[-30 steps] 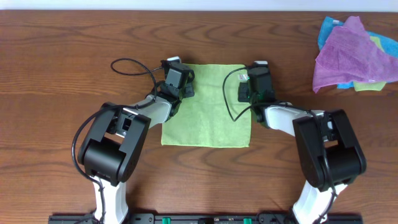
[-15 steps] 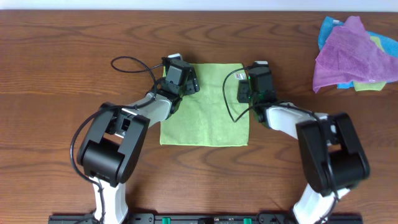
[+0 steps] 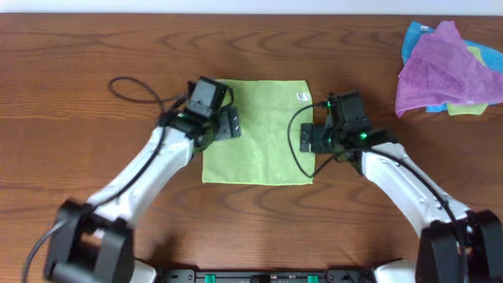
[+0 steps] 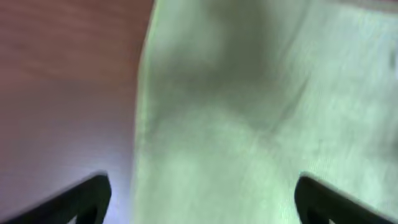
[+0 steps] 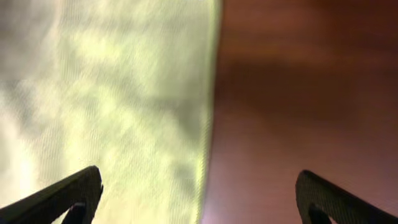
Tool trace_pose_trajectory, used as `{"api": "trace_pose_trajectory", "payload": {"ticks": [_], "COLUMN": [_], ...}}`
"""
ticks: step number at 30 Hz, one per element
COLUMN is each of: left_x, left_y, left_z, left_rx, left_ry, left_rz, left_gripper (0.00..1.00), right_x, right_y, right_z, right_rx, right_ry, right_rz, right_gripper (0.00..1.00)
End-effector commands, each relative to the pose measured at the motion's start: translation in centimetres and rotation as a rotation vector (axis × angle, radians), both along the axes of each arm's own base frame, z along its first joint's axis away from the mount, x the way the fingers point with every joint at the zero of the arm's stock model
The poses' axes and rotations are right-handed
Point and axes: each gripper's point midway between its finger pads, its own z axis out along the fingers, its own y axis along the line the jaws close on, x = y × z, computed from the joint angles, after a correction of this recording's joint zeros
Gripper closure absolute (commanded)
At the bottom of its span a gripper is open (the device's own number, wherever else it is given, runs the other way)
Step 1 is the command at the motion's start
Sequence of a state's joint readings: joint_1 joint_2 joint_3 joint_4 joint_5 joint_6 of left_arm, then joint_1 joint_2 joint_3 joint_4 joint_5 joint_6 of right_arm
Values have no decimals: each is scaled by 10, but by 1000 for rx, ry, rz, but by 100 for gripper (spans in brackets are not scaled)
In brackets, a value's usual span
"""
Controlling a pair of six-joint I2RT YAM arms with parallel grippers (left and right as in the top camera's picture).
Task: Fold the cloth
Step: 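Fold the far edge toward the near edge with both grippers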
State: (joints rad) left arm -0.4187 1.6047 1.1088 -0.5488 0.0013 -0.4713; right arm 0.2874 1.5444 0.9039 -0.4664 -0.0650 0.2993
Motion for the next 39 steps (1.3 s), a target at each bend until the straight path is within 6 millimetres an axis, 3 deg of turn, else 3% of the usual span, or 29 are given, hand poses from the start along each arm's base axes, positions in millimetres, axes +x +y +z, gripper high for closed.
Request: {"api": "trace_pose_trajectory", "payload": {"ticks": [1, 4, 8, 17, 23, 28, 34, 39], "left_x": [-42, -80, -95, -99, -100, -105, -89, -99], "left_y": [10, 2, -4, 1, 8, 1, -14, -11], "left_z": [2, -9, -25, -66, -79, -93, -106, -119], "left_rx": [7, -46, -89, -91, -98, -144, -210, -197], "left_ry": [146, 308, 358, 422, 463, 509, 470, 531], "left_rz": [-22, -94, -151, -157, -146, -152, -165, -156], "left_gripper": [5, 5, 5, 5, 5, 5, 5, 5], "right_x": [-31, -50, -64, -72, -64, -64, -63, -63], "right_y": [38, 38, 32, 3, -16, -14, -11, -11], "right_z": [0, -9, -17, -34, -30, -28, -26, -26], "right_rx": [206, 218, 200, 179, 243, 267, 284, 283], "right_ry": [127, 203, 253, 294, 280, 274, 262, 265], "right_rz": [102, 112, 114, 45, 22, 38, 63, 63], "right_gripper": [1, 1, 1, 1, 1, 1, 1, 1]}}
